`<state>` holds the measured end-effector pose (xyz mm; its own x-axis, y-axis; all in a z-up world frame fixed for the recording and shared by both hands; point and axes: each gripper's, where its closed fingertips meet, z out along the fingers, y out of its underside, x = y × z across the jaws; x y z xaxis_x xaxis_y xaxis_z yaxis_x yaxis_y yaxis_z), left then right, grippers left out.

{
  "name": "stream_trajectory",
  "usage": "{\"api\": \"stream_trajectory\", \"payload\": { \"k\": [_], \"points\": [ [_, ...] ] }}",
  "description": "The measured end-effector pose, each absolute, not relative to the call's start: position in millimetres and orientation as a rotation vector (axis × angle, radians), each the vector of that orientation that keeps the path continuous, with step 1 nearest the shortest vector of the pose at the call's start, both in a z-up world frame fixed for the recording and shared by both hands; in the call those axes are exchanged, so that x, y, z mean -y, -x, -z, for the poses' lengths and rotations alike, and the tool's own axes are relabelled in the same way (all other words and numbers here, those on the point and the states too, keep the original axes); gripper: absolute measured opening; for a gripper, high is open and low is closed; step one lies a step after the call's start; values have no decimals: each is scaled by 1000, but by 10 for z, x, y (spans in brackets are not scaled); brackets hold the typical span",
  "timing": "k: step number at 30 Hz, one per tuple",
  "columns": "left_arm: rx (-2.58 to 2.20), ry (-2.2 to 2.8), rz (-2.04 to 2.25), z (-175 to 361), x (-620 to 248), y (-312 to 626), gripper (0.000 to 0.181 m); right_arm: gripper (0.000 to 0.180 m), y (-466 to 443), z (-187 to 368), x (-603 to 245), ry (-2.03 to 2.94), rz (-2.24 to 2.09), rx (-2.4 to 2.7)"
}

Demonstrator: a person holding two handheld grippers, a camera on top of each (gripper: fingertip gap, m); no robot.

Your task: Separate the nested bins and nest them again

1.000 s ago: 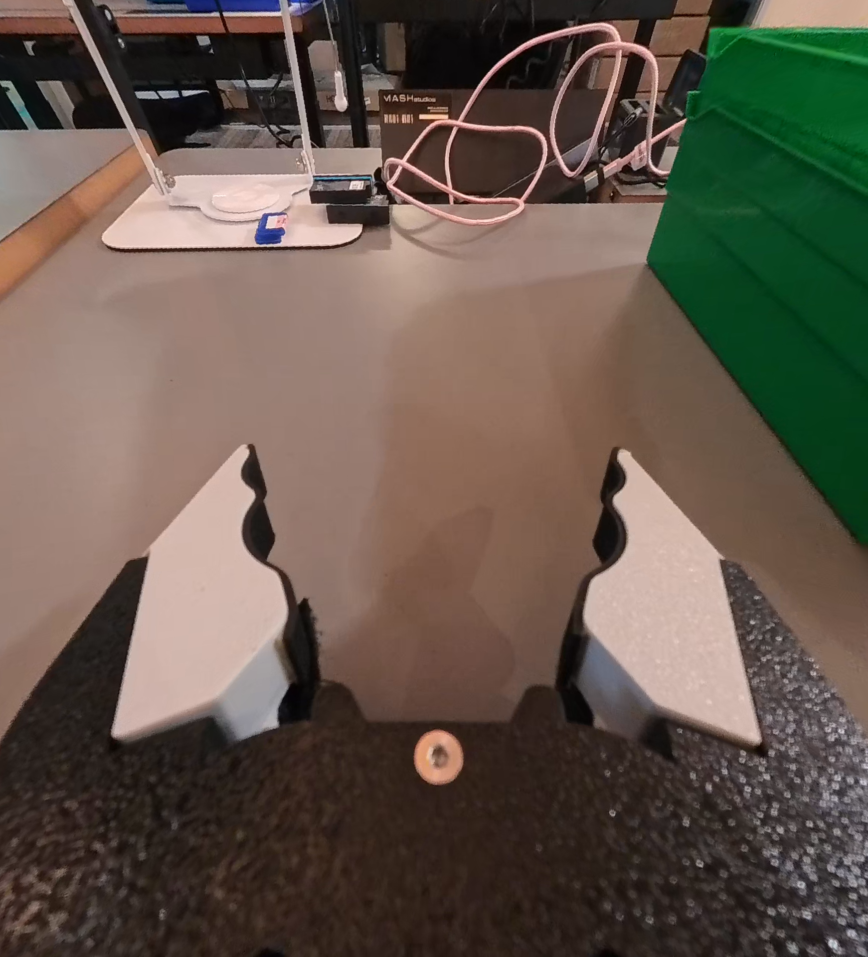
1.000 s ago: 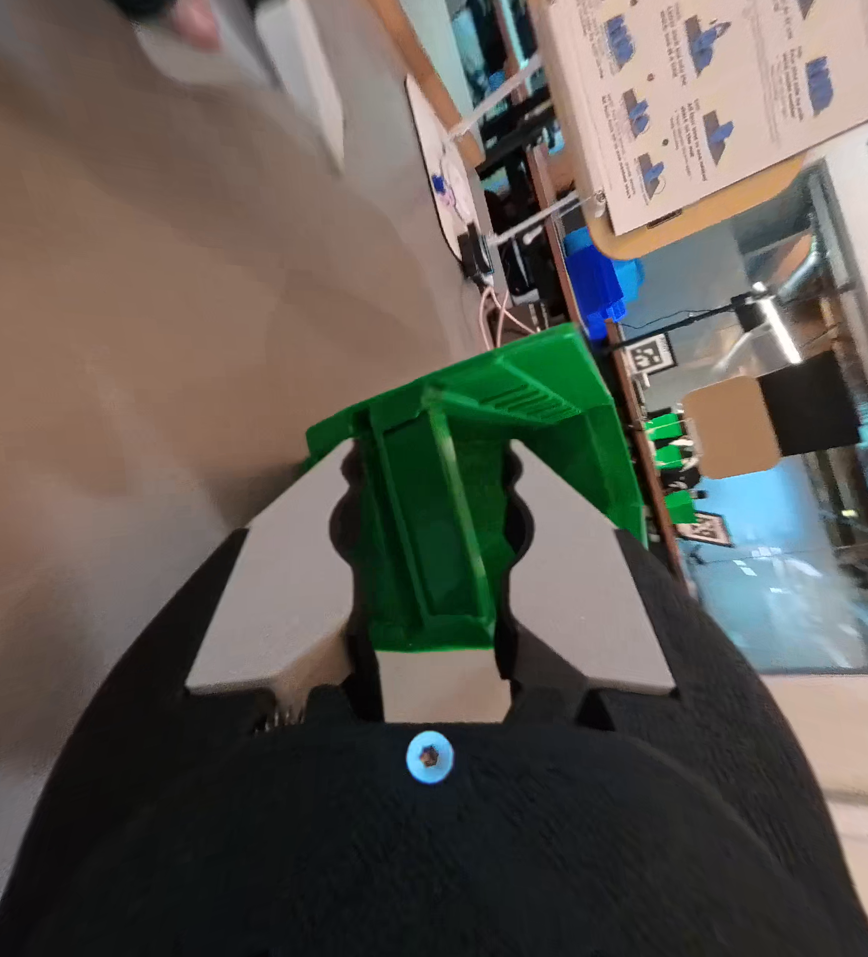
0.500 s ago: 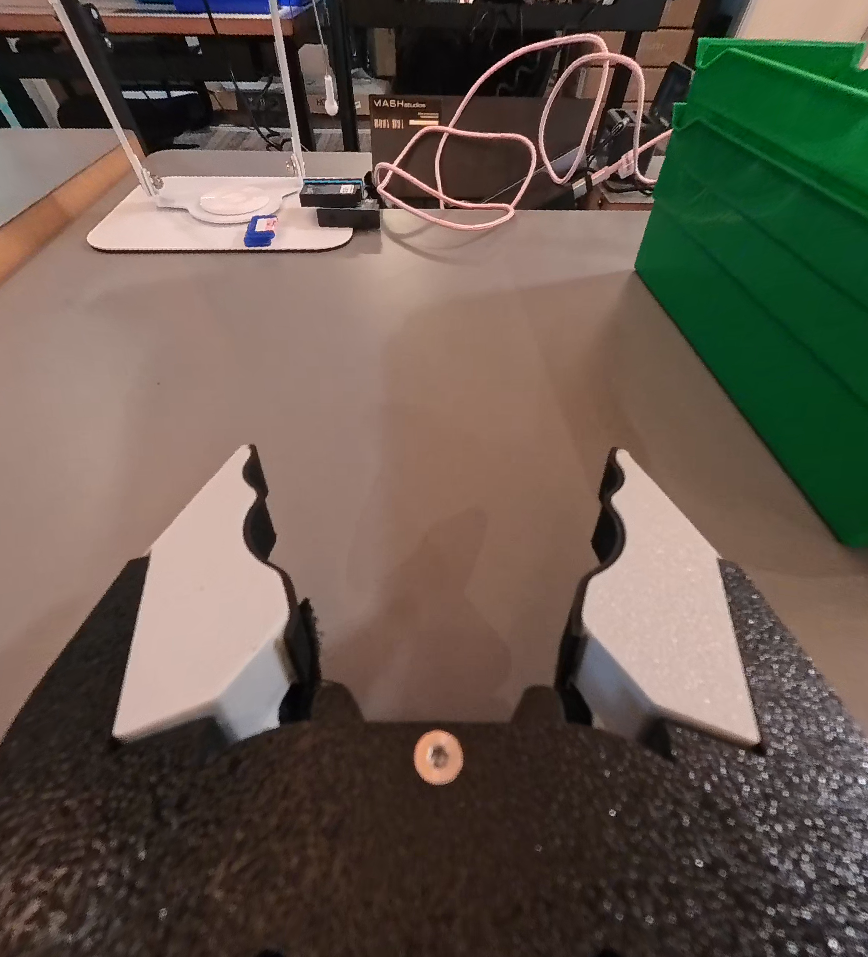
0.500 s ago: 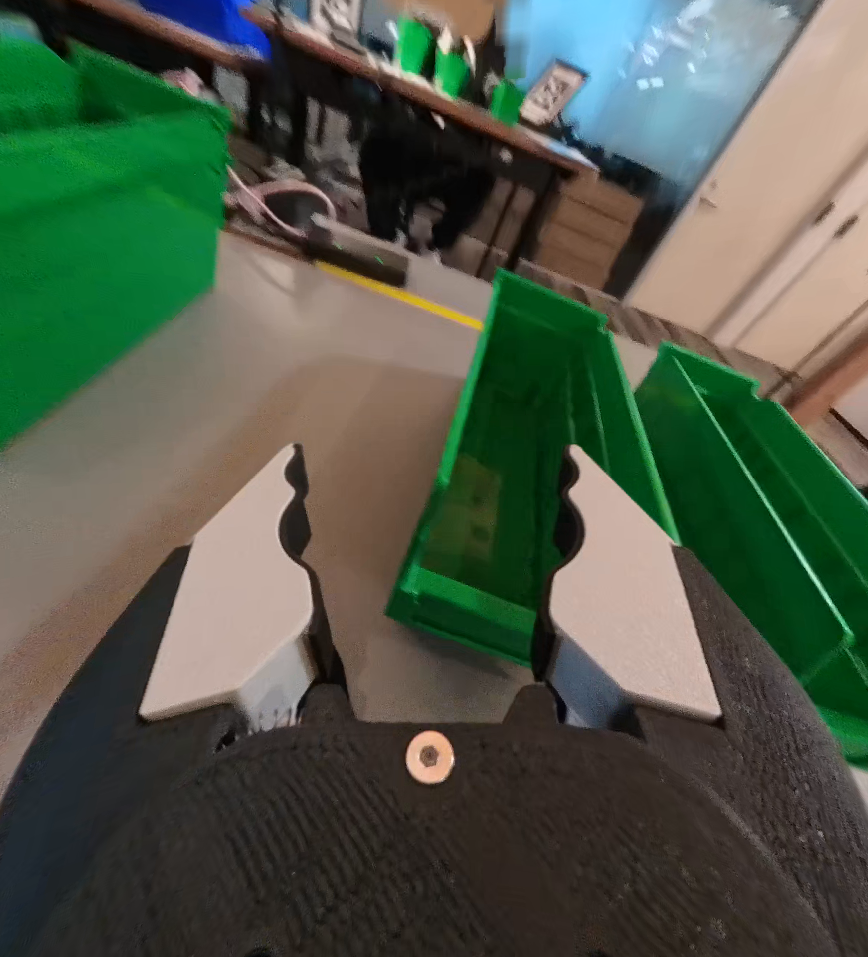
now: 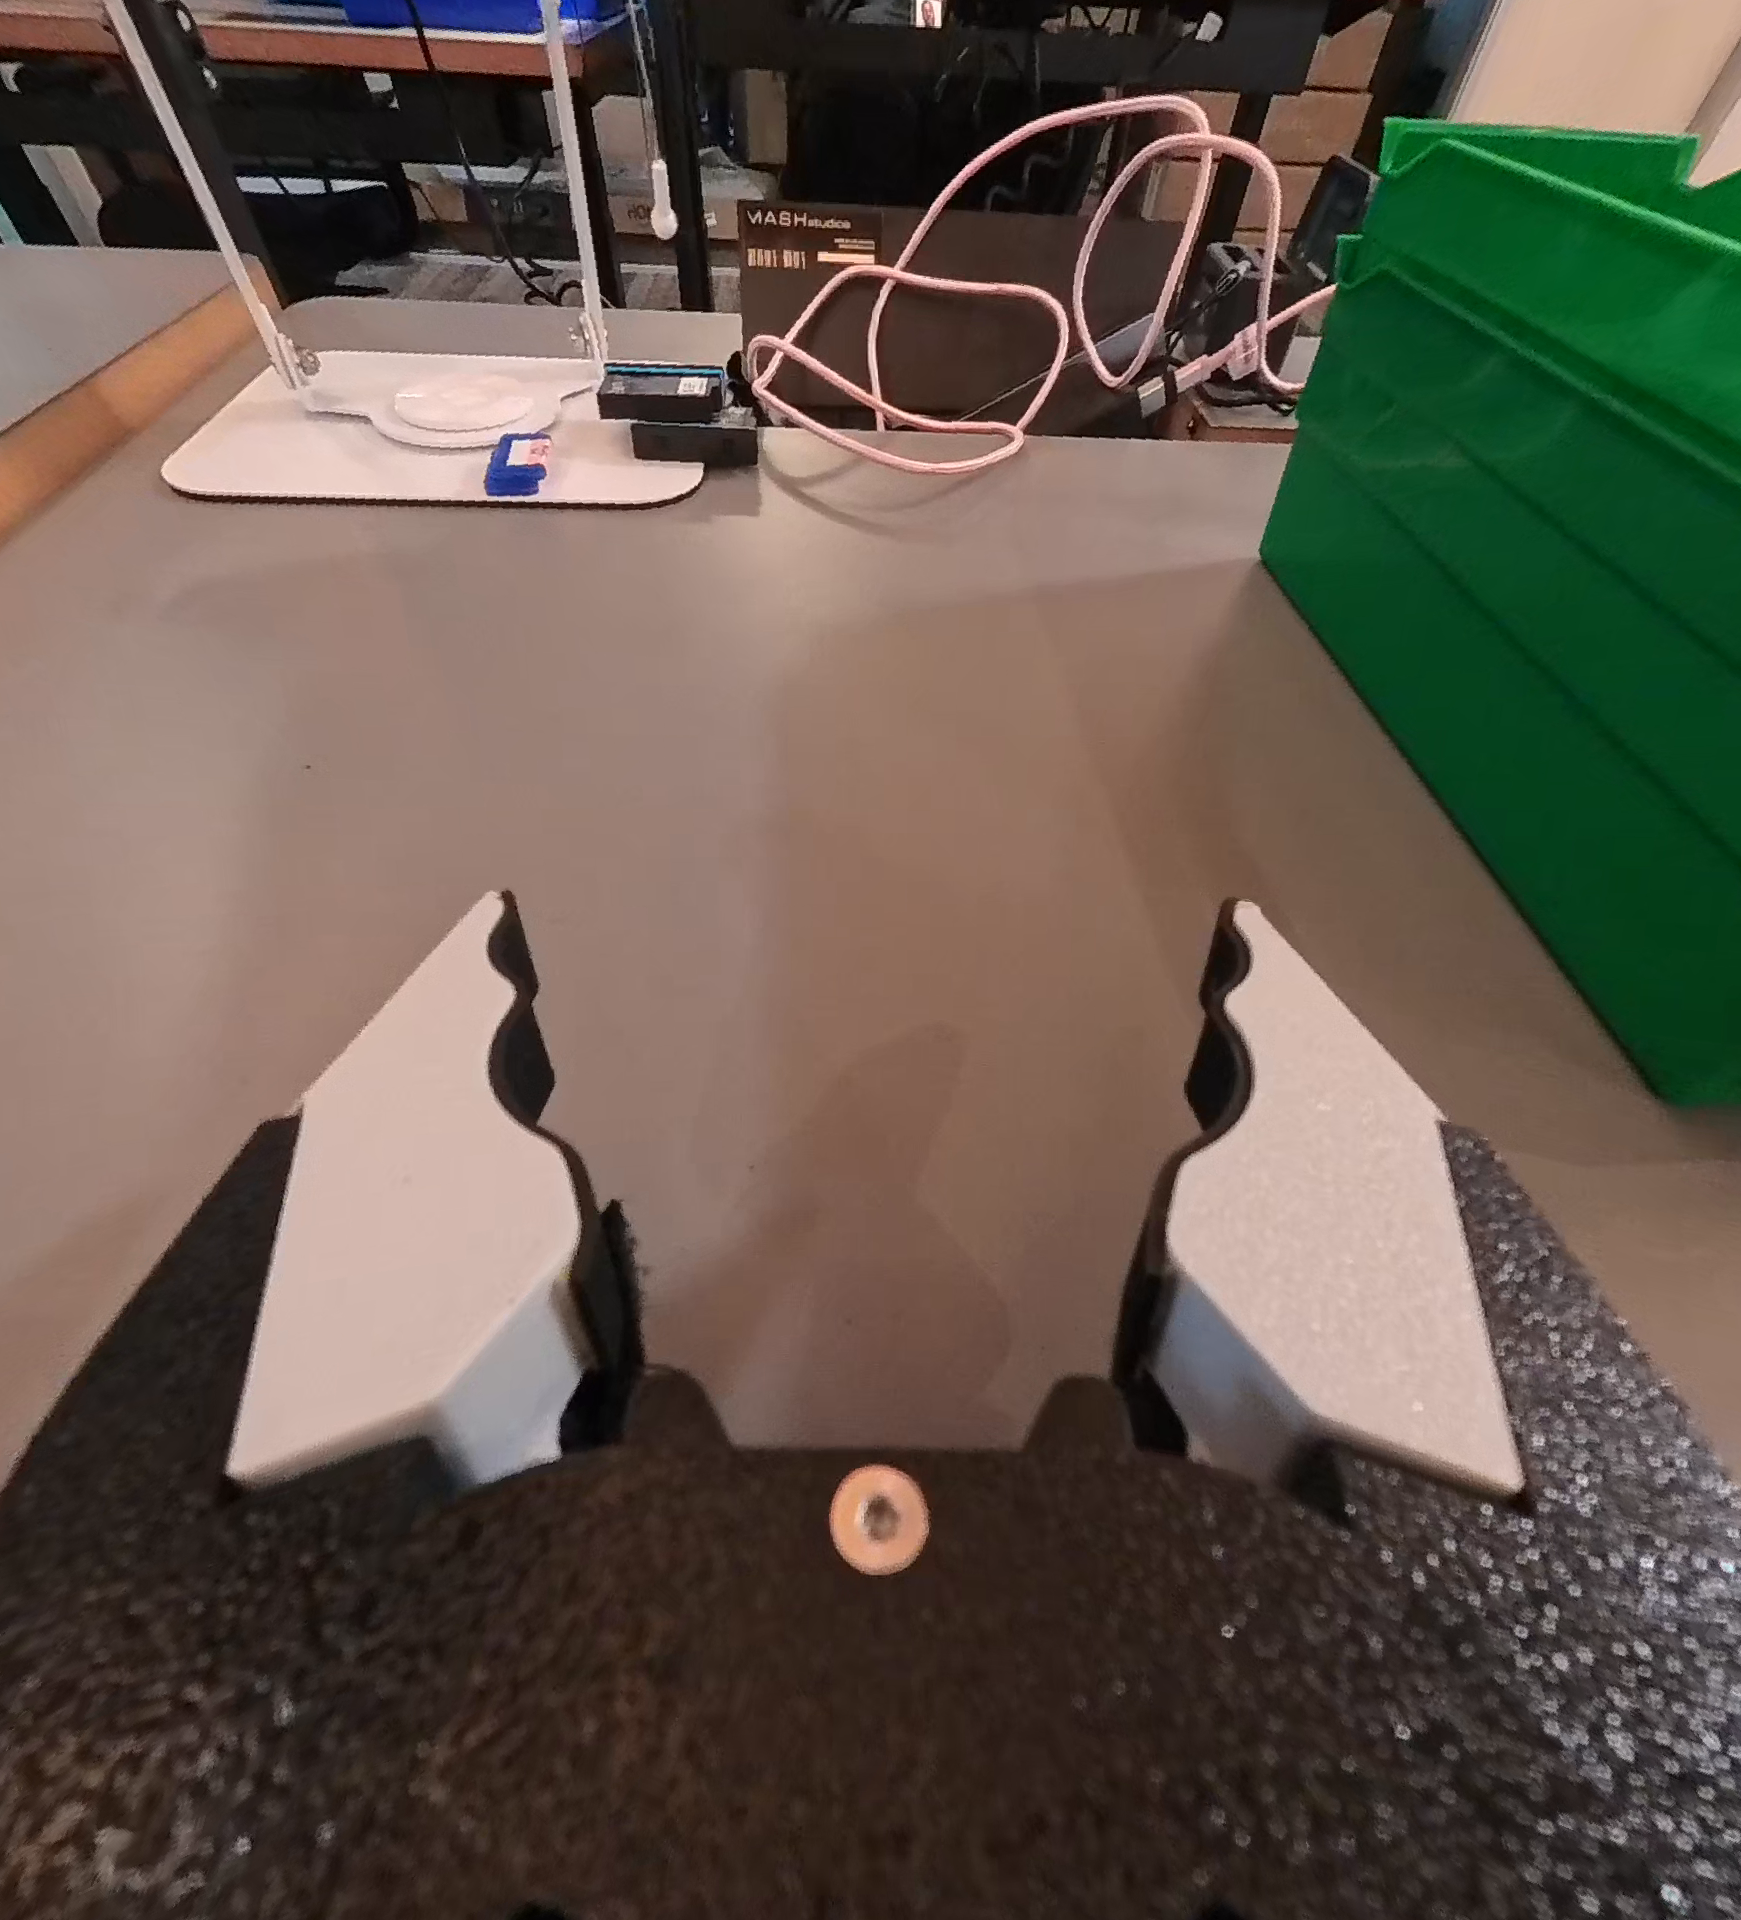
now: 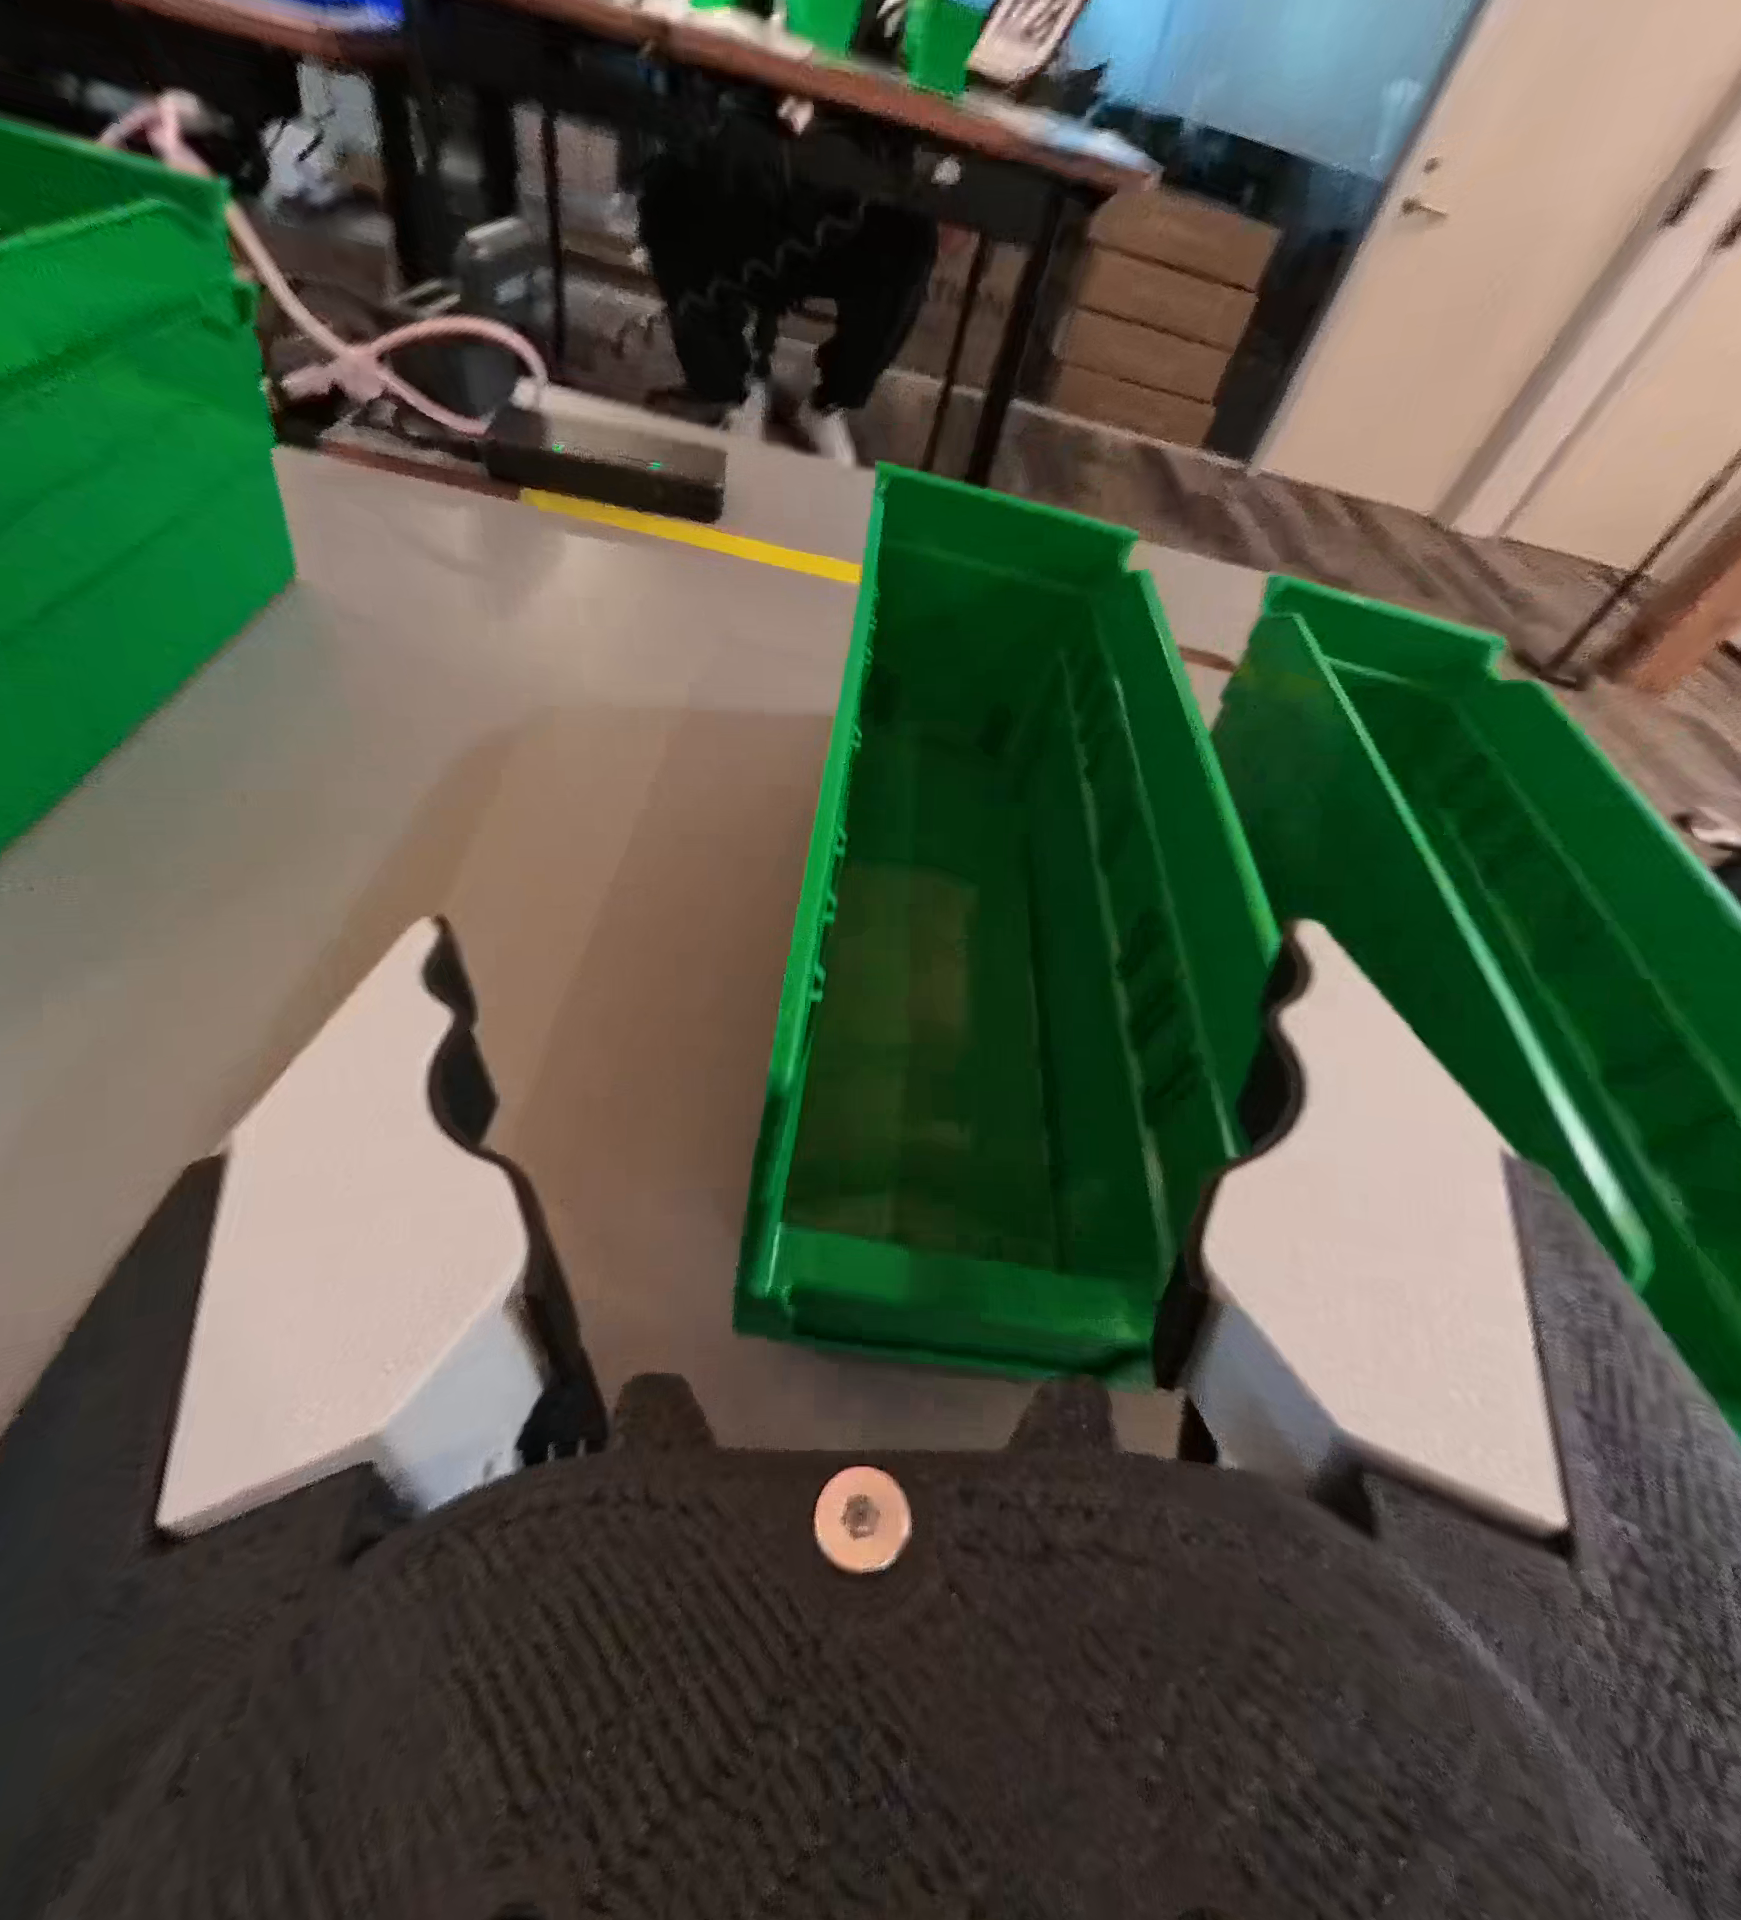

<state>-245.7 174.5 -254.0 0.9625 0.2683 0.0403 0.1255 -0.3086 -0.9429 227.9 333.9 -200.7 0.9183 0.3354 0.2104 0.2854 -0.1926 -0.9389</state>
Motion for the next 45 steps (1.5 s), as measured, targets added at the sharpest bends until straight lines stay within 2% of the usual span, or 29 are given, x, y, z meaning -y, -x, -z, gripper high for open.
{"api": "stream_trajectory", "payload": {
  "k": [4, 5, 9, 13, 14, 19, 27, 30, 39, 45],
  "points": [
    [283, 1897, -147, 2550, -1751, 2454, 125, 117, -2102, 2023, -3556, 2055, -86, 722],
    [283, 1897, -147, 2550, -1752, 2453, 125, 103, -2074, 2052, -3649, 2118, -69, 765],
    [288, 1892, -138, 2546, -1751, 2455, 125, 75, -2153, 2326, -3964, 2423, 46, 791],
    [296, 1885, -118, 2539, -1750, 2459, 125, 10, -2086, 2619, -3924, 2651, 4, 837],
    [297, 1884, -116, 2537, -1749, 2459, 125, 6, -2085, 2624, -3953, 2652, 29, 825],
    [294, 1879, -105, 2531, -1755, 2451, 124, 2, -1893, 2427, -3954, 2598, 11, 799],
    [305, 1849, -65, 2495, -1757, 2449, 123, 2, -566, 1177, -3571, 2222, -255, 884],
    [314, 1830, -41, 2473, -1746, 2454, 122, 2, -98, 921, -3320, 2222, -296, 926],
    [344, 1793, 36, 2439, -1727, 2473, 122, 2, 583, 1150, -2919, 2462, -335, 875],
    [362, 1769, 84, 2417, -1717, 2482, 122, 2, 777, 1054, -2696, 2449, -344, 838]
  ]
}}
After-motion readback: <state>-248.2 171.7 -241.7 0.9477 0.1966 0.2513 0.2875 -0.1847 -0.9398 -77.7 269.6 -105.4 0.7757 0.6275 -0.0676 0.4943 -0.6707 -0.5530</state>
